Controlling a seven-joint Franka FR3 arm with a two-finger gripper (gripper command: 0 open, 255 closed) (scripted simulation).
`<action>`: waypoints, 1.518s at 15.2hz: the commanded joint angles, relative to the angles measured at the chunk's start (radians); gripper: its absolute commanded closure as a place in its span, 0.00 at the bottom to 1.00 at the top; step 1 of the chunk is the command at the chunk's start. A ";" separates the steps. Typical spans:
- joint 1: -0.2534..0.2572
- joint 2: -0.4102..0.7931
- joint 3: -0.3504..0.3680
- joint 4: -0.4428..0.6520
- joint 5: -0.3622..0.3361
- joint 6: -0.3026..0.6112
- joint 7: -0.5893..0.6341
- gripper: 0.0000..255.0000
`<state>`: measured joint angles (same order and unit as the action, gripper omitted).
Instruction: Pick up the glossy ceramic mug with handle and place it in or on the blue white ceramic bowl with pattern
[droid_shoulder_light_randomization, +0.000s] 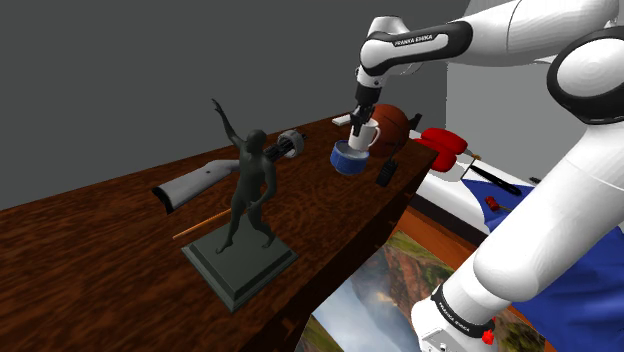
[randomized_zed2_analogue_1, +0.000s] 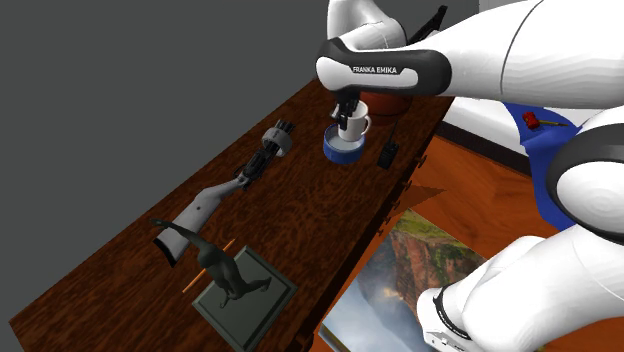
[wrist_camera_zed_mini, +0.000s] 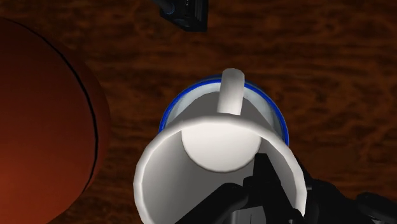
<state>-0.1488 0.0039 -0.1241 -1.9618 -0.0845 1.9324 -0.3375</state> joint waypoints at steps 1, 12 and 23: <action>0.000 0.005 0.000 -0.021 0.000 0.026 0.002 1.00; 0.000 0.011 0.000 -0.036 0.000 0.047 0.003 0.00; 0.005 -0.010 0.005 0.068 0.001 -0.078 0.003 0.00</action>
<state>-0.1441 -0.0052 -0.1195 -1.8962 -0.0833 1.8588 -0.3346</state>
